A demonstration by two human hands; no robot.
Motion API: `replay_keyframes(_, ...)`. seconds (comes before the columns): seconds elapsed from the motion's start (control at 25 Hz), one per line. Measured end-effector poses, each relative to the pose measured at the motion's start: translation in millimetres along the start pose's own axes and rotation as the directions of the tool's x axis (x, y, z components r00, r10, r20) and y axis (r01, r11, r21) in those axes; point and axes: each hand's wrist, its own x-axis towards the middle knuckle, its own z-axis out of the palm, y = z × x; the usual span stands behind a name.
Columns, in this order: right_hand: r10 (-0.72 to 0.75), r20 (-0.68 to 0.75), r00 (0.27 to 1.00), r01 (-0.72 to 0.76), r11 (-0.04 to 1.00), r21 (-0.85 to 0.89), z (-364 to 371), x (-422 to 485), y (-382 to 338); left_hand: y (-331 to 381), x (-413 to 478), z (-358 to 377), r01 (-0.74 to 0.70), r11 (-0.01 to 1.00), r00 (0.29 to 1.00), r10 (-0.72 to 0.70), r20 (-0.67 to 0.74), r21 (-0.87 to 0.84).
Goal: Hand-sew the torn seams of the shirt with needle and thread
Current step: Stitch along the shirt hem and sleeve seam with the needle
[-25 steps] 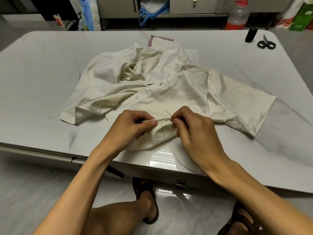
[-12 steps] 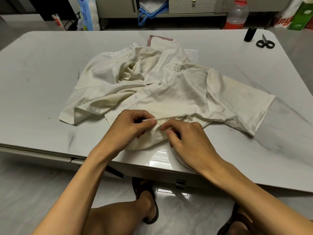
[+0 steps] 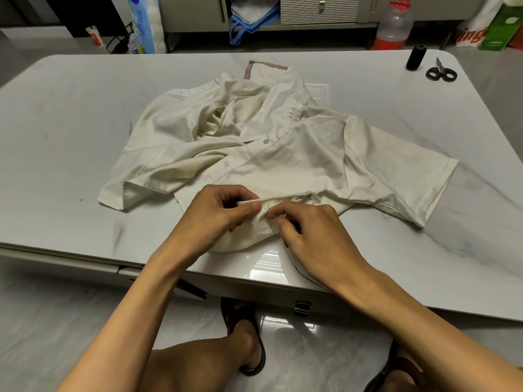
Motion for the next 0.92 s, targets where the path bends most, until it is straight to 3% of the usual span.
replay_keyframes(0.56, 0.064, -0.012, 0.998, -0.064, 0.998, 0.017, 1, 0, -3, -2, 1, 0, -0.049, 0.998, 0.998, 0.051, -0.037, 0.044)
replay_keyframes(0.92, 0.18, -0.005, 0.984, -0.178, 0.978, 0.108, 5, 1, -4, 0, -3, 11, -0.171, 0.931, 0.957, 0.235, -0.17, 0.324)
